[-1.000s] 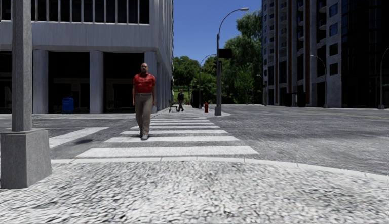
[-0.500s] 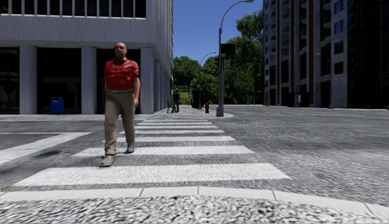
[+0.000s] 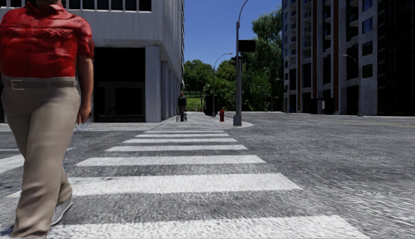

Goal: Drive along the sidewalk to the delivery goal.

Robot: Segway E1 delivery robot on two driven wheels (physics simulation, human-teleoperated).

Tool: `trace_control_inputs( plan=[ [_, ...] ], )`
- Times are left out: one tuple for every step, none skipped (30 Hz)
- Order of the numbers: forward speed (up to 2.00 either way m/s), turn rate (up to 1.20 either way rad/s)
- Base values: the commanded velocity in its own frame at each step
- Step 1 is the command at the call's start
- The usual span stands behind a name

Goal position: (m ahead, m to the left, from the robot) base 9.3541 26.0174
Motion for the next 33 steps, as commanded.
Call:
trace_control_inputs(
  plan=[
    [2.00,0.00],
    [2.00,0.00],
    [2.00,0.00],
    [2.00,0.00],
    [2.00,0.00],
    [2.00,0.00],
    [2.00,0.00],
    [2.00,0.00],
    [2.00,0.00],
    [2.00,0.00],
    [2.00,0.00],
    [2.00,0.00],
    [1.96,0.00],
    [1.96,0.00],
    [1.87,0.00],
    [1.80,0.00],
    [1.78,0.00],
    [1.78,0.00],
    [1.78,0.00],
    [1.77,0.00],
    [1.77,0.00],
    [1.77,0.00],
    [1.77,0.00],
    [1.77,0.00],
    [1.77,0.00],
    [1.77,0.00],
    [1.77,0.00],
    [1.77,0.00],
    [1.77,0.00],
    [1.77,0.00],
    [1.77,0.00],
    [1.77,0.00],
    [1.77,0.00]
  ],
)
